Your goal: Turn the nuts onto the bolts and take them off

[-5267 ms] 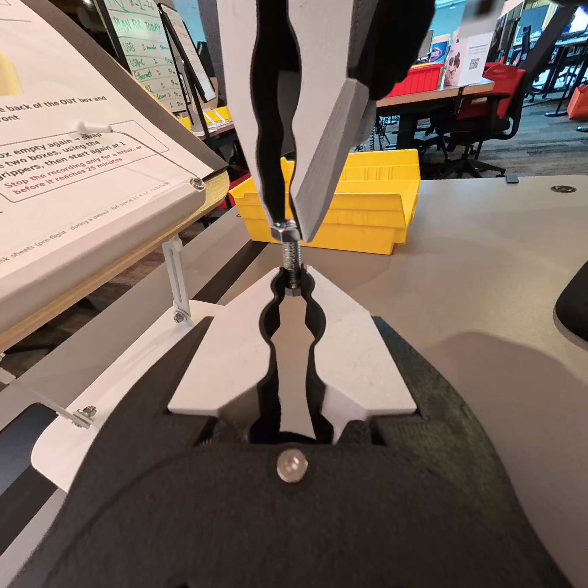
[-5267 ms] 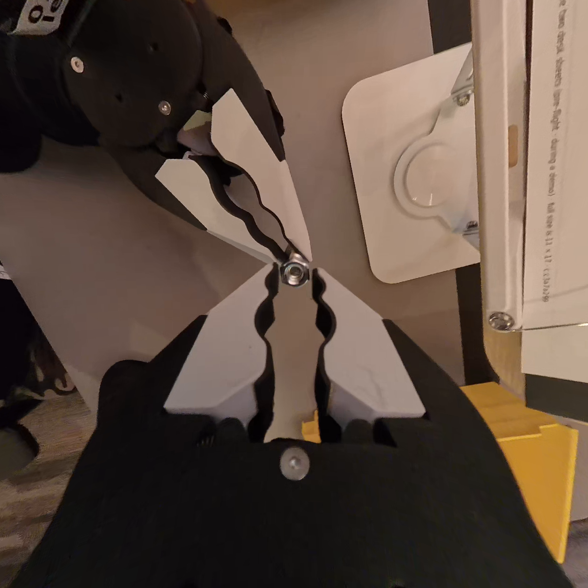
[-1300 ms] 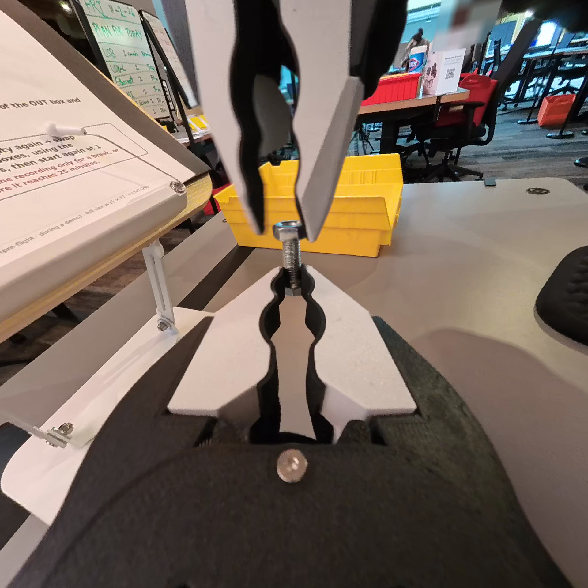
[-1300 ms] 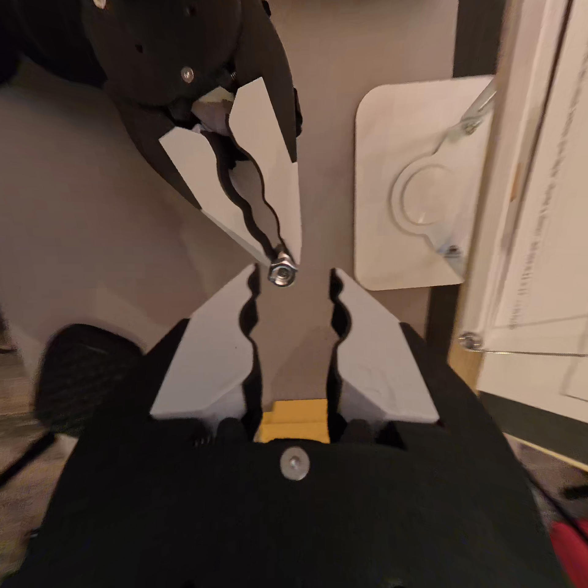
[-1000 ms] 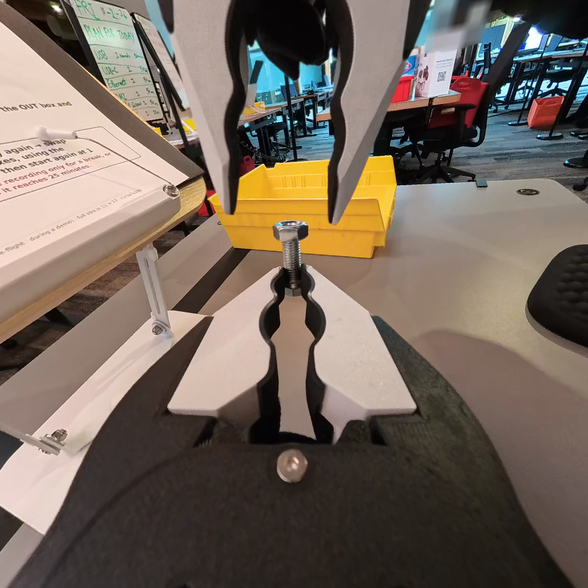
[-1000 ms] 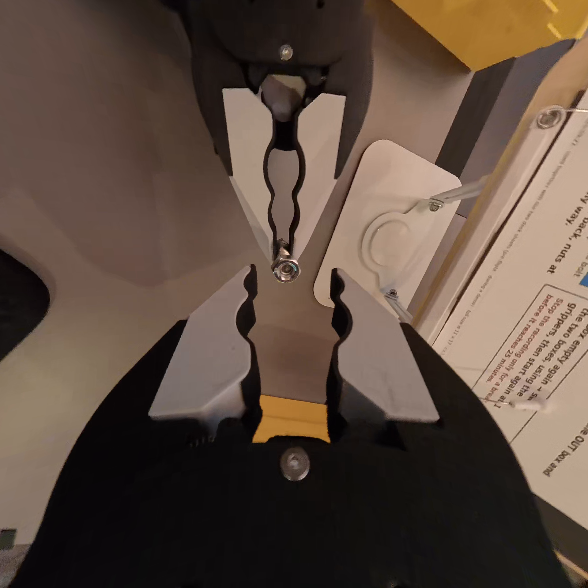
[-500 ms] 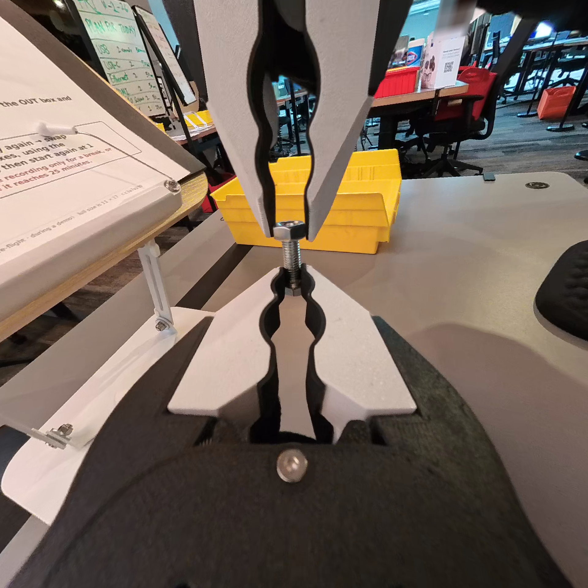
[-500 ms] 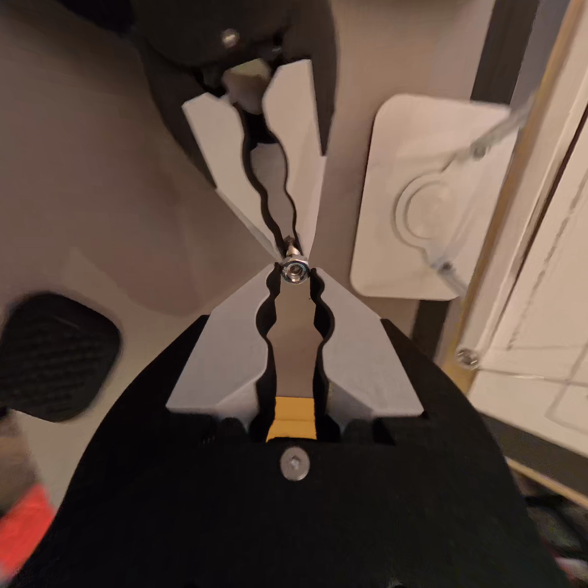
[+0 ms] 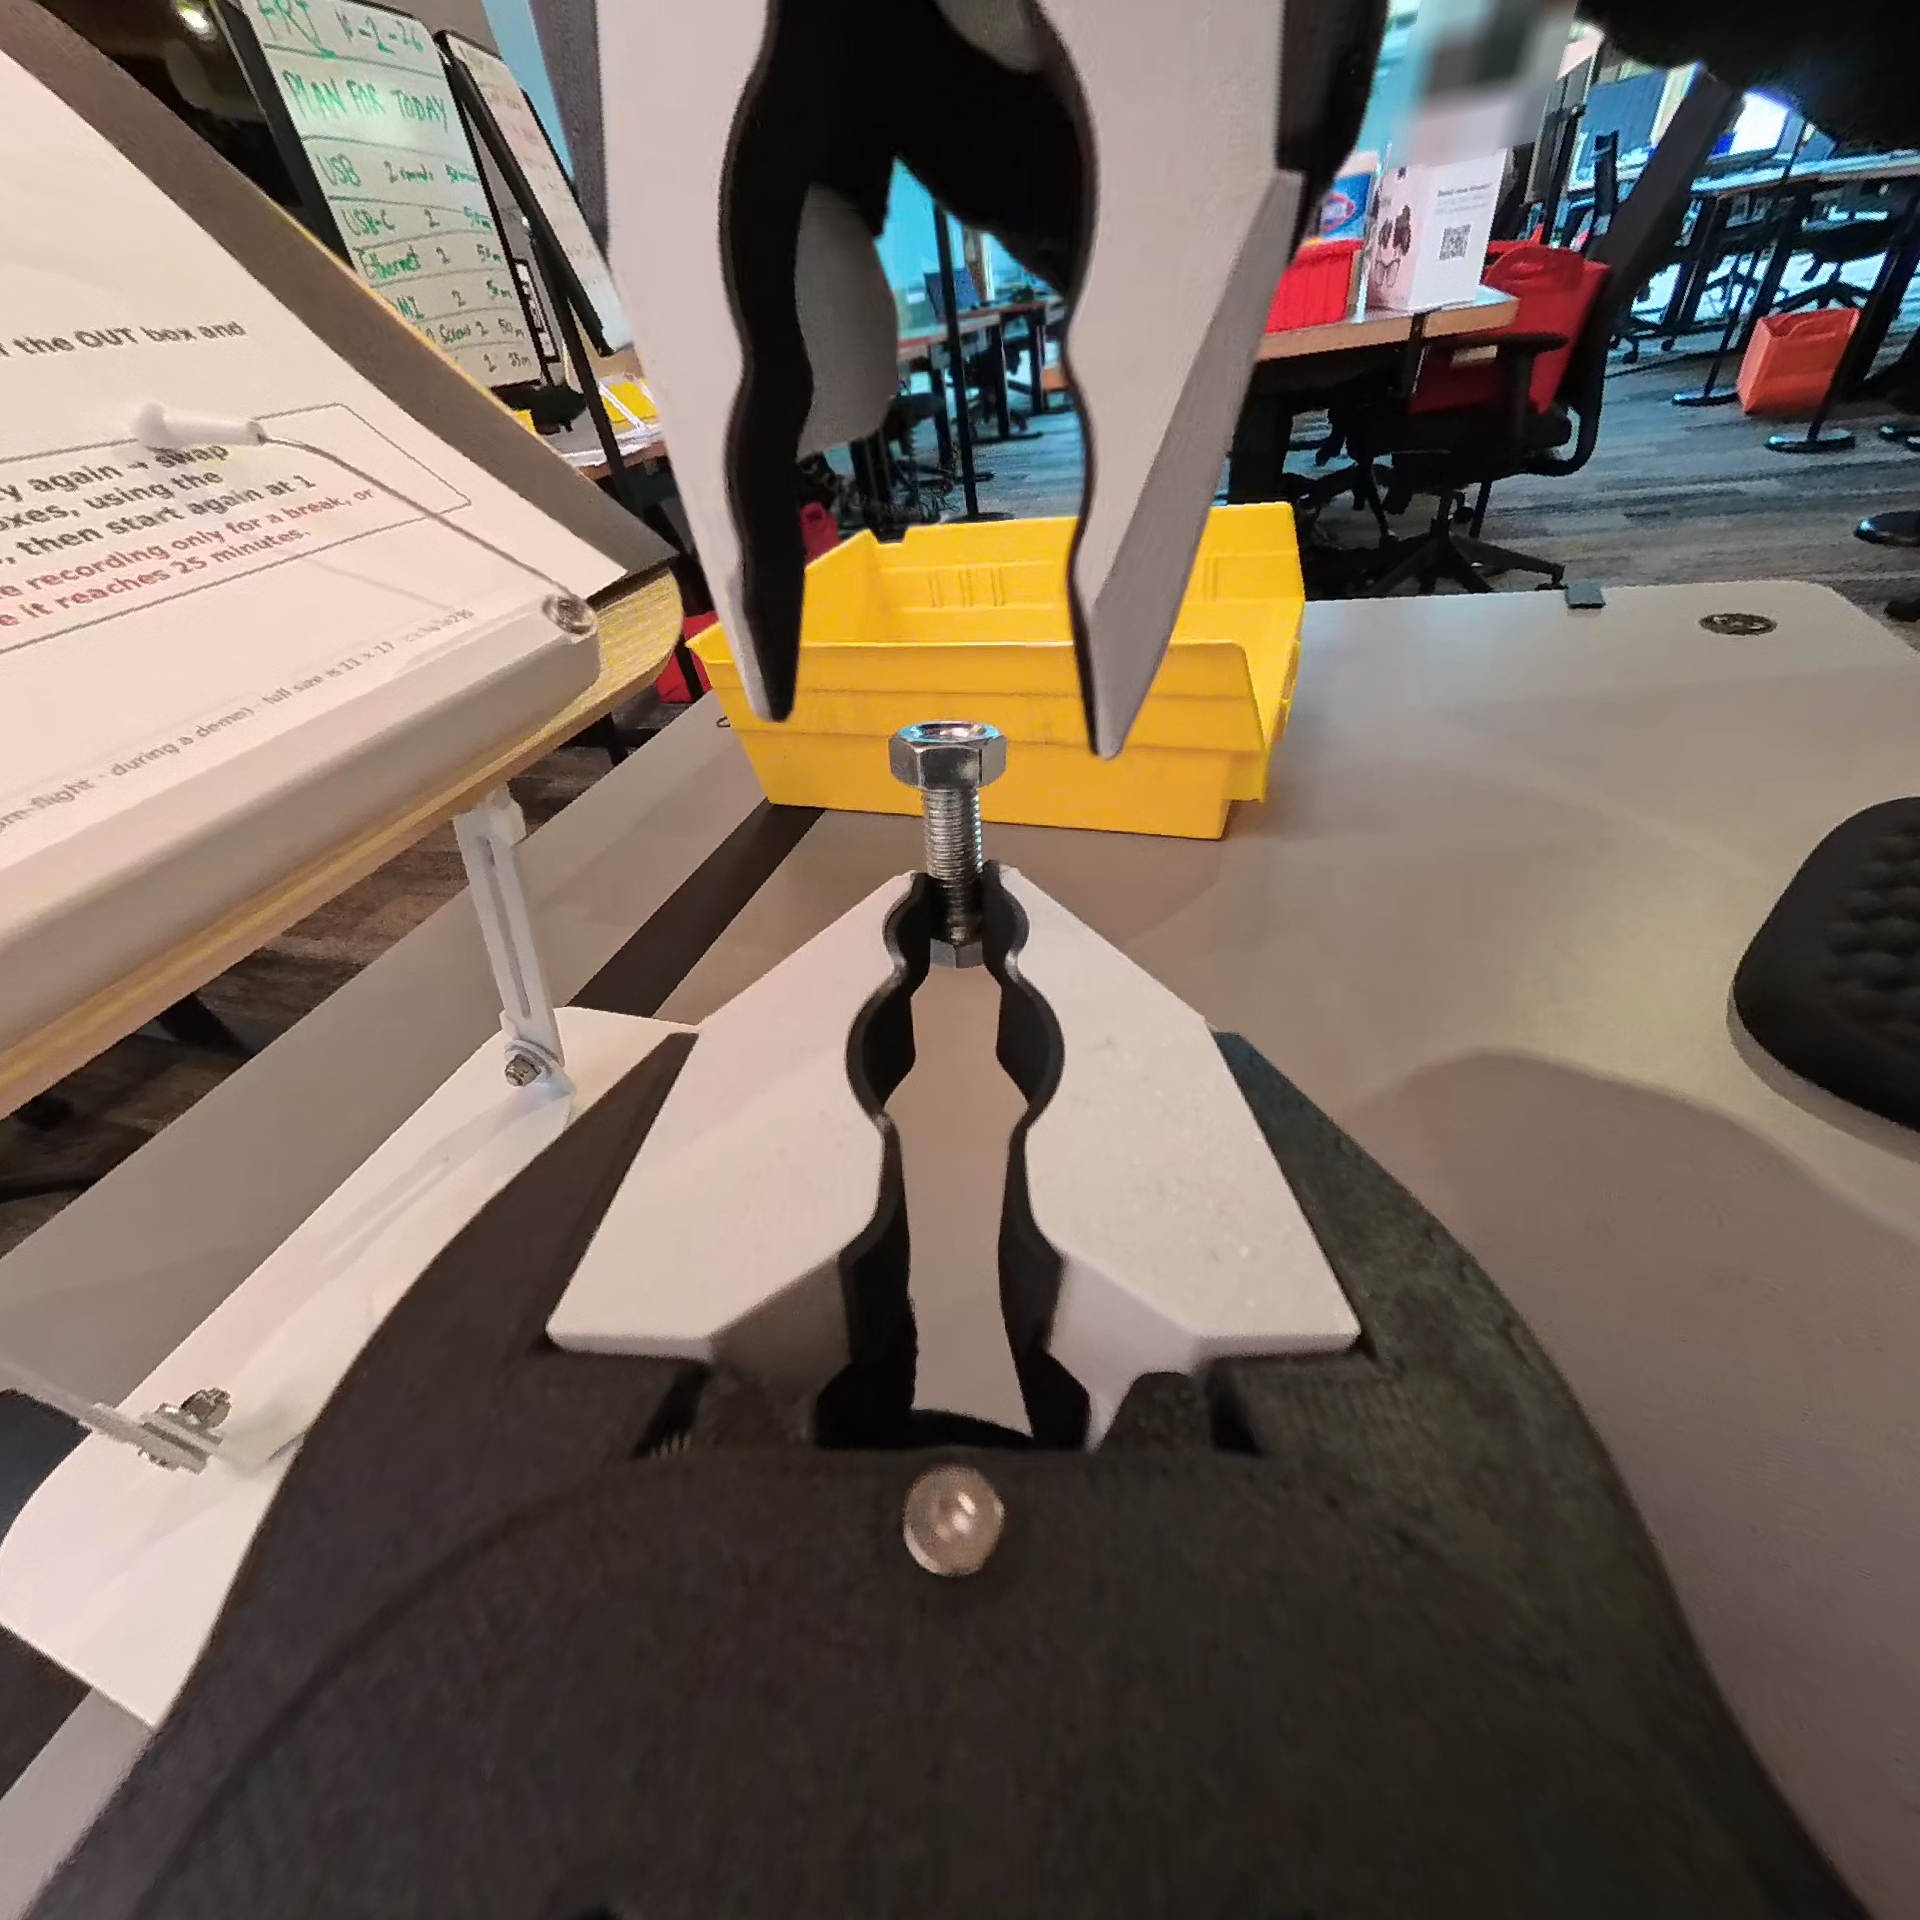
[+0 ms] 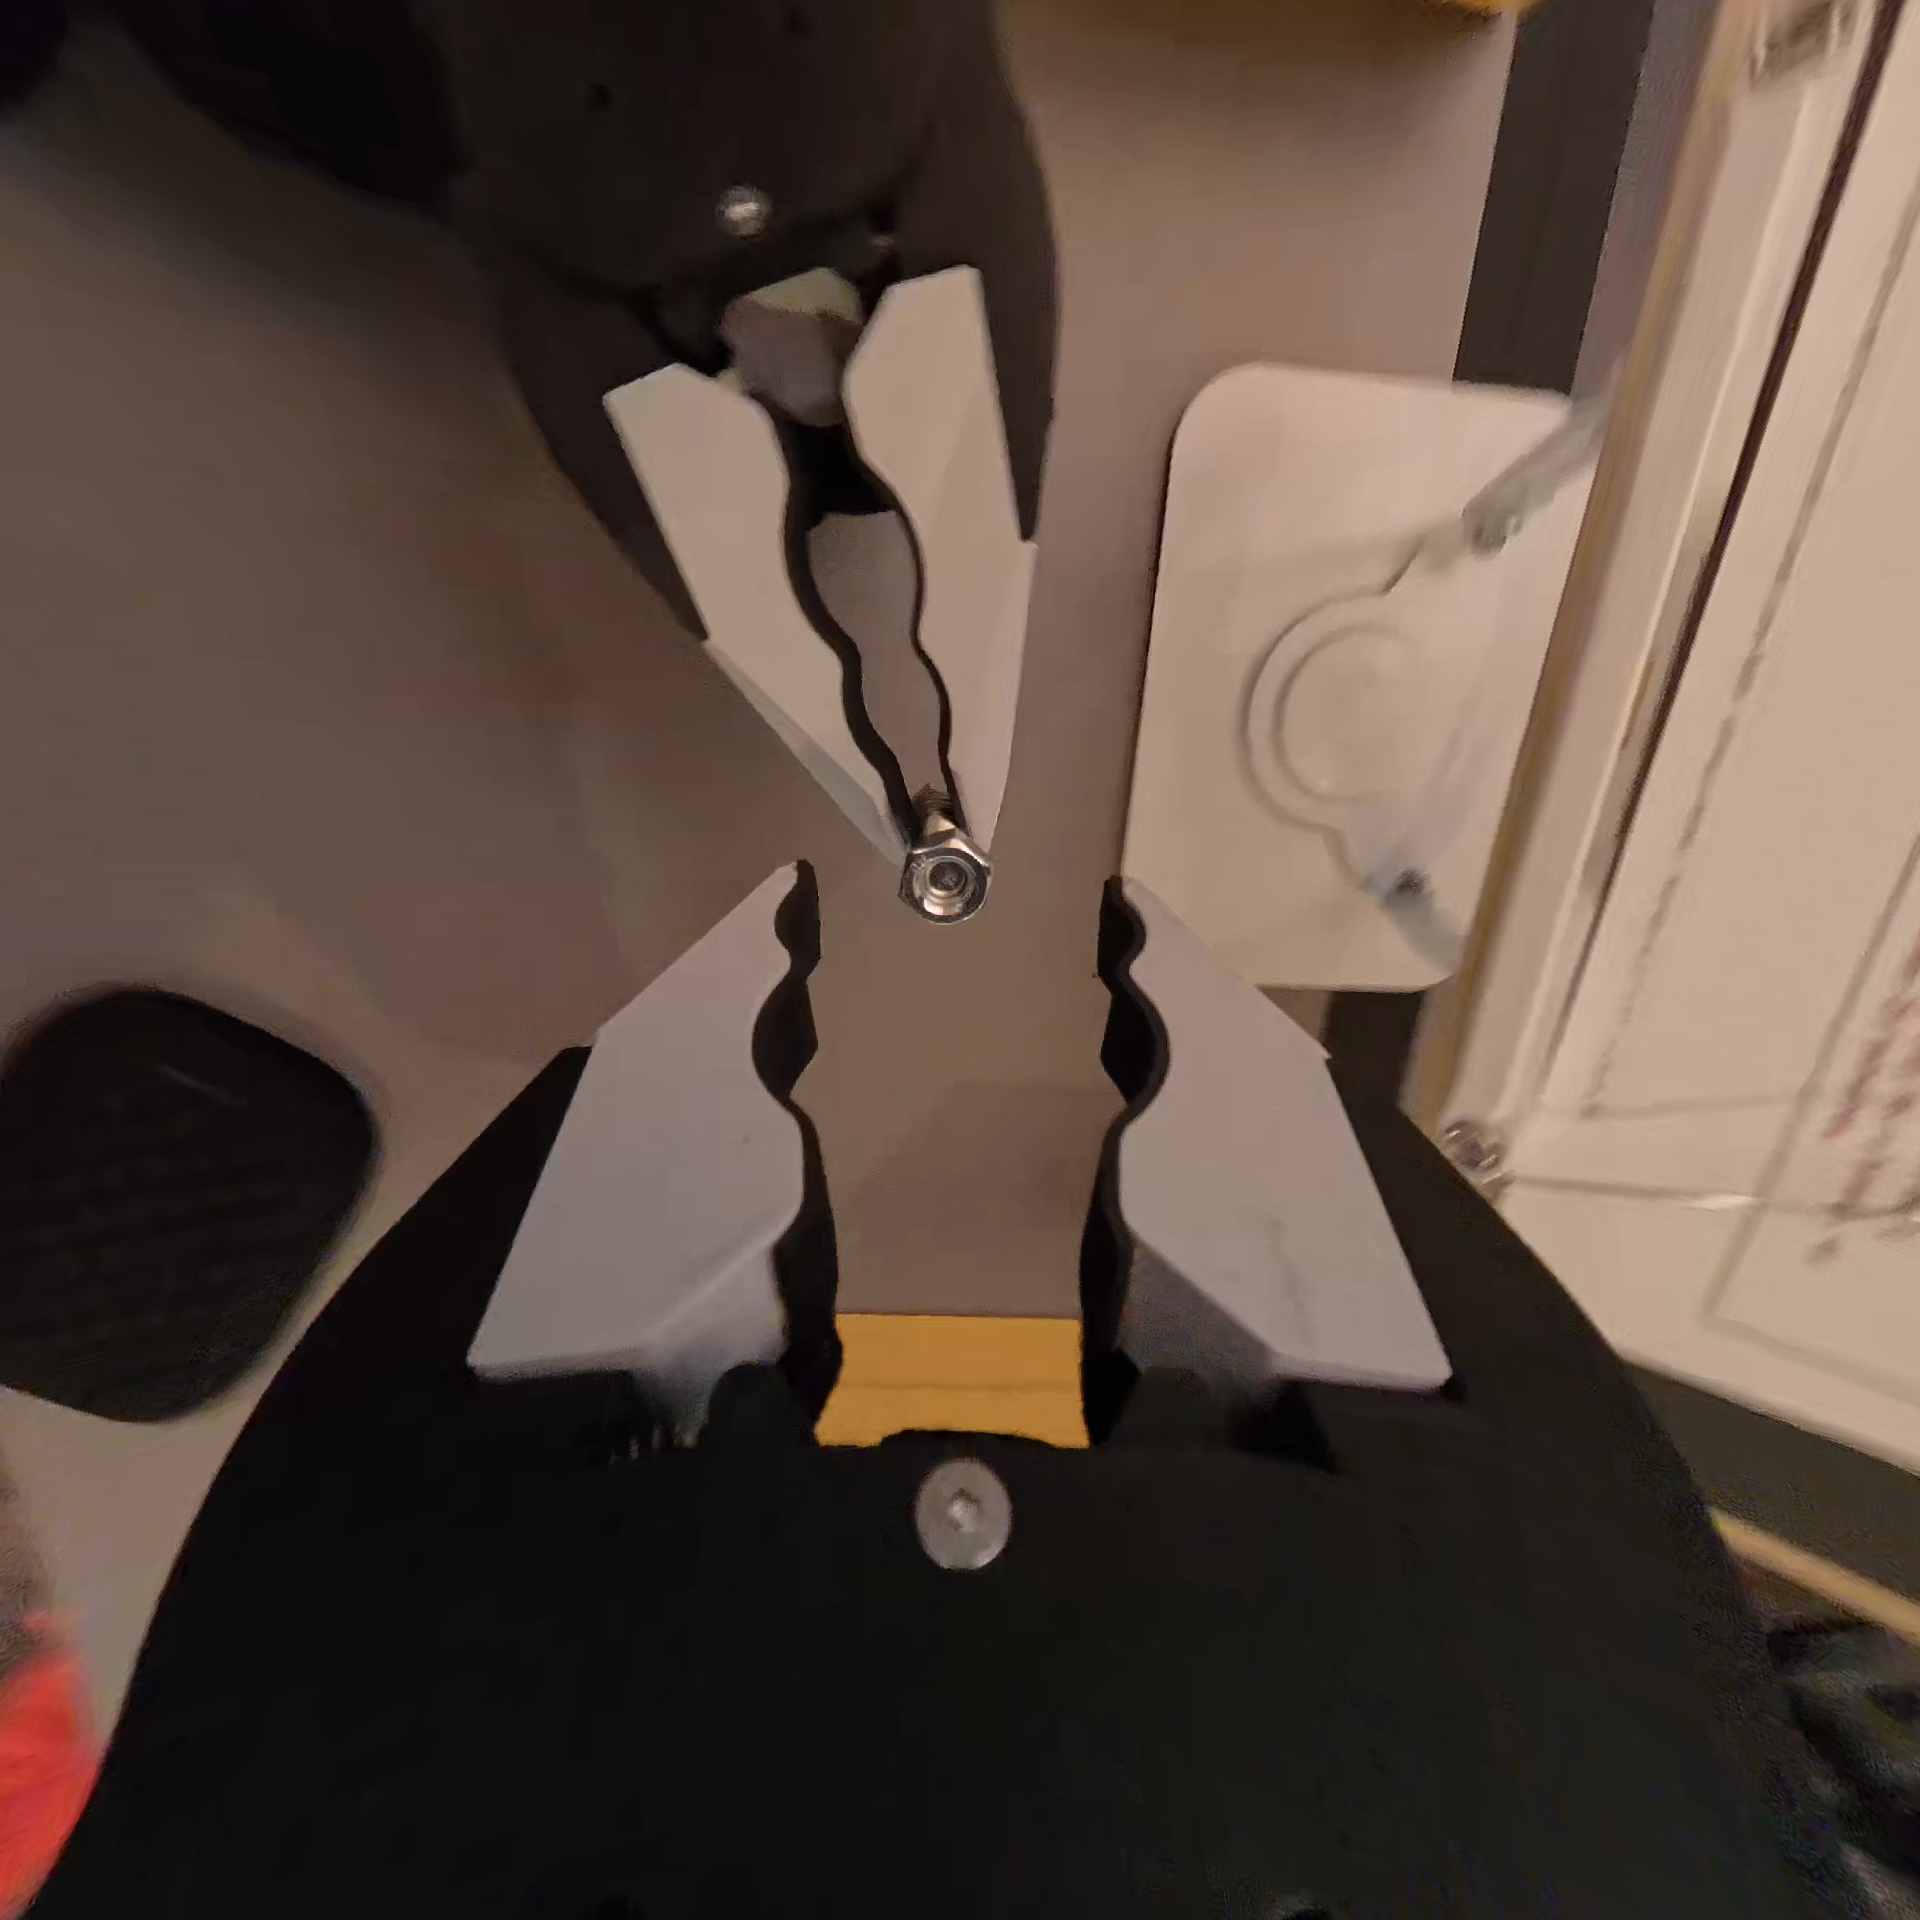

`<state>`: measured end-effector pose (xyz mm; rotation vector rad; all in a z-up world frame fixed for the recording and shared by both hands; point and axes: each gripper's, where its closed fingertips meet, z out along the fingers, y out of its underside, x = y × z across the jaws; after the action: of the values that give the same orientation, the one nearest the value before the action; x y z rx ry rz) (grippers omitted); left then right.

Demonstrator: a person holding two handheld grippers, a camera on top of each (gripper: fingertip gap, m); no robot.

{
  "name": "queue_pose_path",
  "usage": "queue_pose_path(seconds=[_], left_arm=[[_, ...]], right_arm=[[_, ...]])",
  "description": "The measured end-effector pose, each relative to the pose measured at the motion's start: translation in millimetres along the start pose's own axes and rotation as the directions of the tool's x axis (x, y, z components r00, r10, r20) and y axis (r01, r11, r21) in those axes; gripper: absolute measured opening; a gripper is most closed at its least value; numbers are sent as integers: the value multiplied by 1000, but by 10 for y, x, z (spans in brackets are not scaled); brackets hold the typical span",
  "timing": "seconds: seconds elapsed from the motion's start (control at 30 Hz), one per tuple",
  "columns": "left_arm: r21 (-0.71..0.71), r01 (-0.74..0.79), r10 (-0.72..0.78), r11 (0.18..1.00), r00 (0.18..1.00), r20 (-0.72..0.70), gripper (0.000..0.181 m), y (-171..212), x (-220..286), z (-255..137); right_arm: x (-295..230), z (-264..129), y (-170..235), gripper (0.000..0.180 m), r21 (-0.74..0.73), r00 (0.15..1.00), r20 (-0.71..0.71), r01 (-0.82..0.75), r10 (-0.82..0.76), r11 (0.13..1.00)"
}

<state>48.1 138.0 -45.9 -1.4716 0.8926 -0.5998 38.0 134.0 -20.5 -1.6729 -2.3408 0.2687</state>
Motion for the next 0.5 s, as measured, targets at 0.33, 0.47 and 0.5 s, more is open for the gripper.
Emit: queue_pose_path(seconds=[0.33, 0.47, 0.5], left_arm=[[2, -9, 9, 1000, 1000, -4, 7, -12, 19, 3], [-9, -19, 19, 1000, 1000, -4, 7, 9, 33, 17], [-10, -21, 21, 1000, 1000, -3, 7, 11, 35, 22]], right_arm=[[-38, 77, 59, 17, -101, 879, -51, 468, -474, 878], [-44, 98, 91, 17, -93, 917, -21, 394, -397, 914], [-47, 99, 95, 17, -89, 943, -7, 330, -332, 940]])
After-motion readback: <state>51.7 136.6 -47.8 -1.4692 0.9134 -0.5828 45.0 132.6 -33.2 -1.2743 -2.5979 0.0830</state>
